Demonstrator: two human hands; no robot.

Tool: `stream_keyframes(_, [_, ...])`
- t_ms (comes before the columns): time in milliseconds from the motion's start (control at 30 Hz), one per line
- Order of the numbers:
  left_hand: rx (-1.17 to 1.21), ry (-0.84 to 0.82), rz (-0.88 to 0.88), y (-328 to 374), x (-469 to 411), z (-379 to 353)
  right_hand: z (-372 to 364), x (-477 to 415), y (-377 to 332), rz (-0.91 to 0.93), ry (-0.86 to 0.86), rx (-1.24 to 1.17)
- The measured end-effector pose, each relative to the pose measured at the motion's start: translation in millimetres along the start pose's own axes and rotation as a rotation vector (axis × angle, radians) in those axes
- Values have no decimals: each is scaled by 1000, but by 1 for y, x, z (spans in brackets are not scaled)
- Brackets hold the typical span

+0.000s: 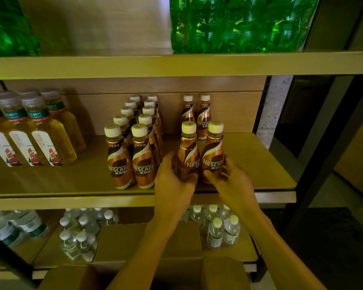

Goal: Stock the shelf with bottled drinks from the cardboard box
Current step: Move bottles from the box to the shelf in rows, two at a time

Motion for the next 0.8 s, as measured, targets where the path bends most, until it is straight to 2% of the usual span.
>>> stream_keyframes(167, [-210, 77, -44, 3, -4, -10, -1, 2, 2, 18, 1, -8])
stream_keyframes(233, [-203, 57, -33, 2, -8, -10, 0, 1, 2, 20, -7, -5])
stream_keyframes(367, [-5, -43, 48, 1, -13, -5, 0, 1, 4, 24, -5, -5])
stream_keyframes(467, [54, -85, 42, -3, -12, -5, -3, 2, 5, 18, 8, -5])
stream_keyframes(633, [41, -93, 20, -10, -10, -6, -4, 3, 5, 26, 17, -1])
stream_keyframes(800, [-105, -93, -33, -5, -12, -12, -8, -4, 3, 0, 4, 3])
Point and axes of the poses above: each hand's wrist, its own x-axis away from the middle knuckle, its own z-axis out of the back of the hand, y = z × x, the point moved 2 cm from there along -x, towards the middle knuckle, and after that the axes turned 5 degrees about -z, right-handed, at the moved point
